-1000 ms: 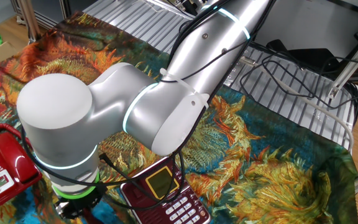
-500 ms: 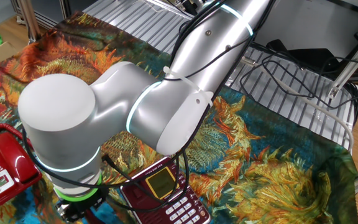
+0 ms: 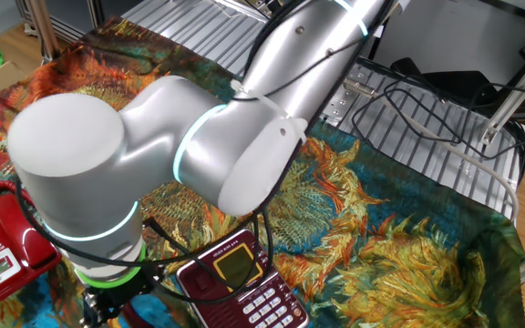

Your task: Place the handset of the telephone on the corresponding phone cradle

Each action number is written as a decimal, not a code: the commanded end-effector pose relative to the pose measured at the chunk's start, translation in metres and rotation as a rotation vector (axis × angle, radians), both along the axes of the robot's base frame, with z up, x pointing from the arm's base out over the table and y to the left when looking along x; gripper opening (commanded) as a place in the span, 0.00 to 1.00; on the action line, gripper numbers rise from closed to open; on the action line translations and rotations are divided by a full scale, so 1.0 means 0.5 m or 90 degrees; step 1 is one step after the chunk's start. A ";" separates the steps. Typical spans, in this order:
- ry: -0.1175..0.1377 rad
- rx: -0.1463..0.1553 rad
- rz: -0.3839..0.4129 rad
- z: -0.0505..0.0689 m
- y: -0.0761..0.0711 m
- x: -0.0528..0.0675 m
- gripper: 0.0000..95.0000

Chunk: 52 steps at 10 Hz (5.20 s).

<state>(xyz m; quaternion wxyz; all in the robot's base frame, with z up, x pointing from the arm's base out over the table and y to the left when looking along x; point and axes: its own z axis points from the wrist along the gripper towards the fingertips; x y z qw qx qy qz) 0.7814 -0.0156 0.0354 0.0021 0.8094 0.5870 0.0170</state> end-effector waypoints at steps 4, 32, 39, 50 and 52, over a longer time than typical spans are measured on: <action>0.033 -0.008 0.032 -0.012 0.008 -0.013 1.00; 0.004 -0.007 0.035 -0.031 0.010 -0.108 0.80; 0.005 -0.006 0.037 -0.035 0.007 -0.108 0.20; 0.005 -0.014 0.041 0.011 0.002 -0.060 0.00; 0.007 -0.018 0.032 0.034 0.008 -0.031 0.00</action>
